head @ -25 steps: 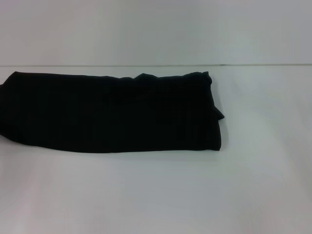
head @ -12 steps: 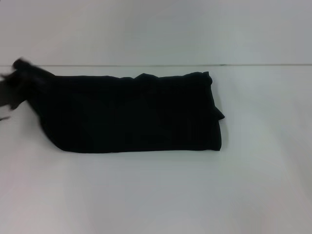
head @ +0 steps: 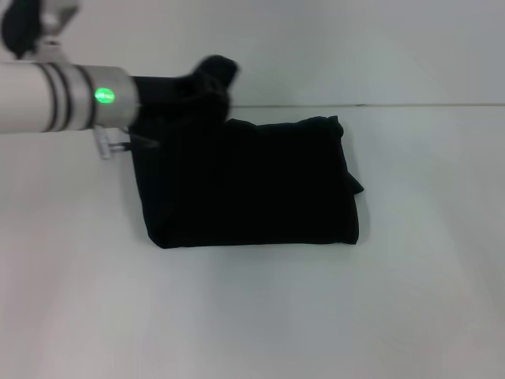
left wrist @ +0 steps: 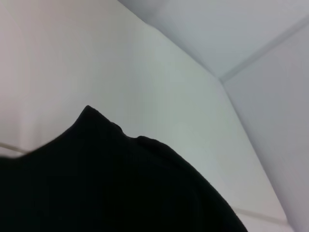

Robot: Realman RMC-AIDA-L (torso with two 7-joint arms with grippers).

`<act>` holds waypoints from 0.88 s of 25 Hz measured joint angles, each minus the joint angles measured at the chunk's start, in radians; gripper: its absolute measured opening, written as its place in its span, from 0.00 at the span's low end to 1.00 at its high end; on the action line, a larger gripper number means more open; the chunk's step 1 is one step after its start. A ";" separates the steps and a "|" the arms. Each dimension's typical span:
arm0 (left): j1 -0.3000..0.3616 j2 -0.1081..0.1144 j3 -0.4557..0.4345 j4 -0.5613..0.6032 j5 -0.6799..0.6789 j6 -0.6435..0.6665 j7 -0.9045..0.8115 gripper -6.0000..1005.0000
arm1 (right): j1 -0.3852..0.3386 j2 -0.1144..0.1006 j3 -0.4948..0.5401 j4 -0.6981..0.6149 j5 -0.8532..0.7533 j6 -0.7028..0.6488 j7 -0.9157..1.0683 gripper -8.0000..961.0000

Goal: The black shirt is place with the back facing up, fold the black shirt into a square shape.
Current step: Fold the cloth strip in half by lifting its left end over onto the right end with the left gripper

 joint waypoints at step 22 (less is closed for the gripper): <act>0.075 -0.030 0.576 -0.148 -0.398 -0.133 0.626 0.11 | 0.011 0.001 -0.015 0.012 -0.044 0.035 0.002 0.69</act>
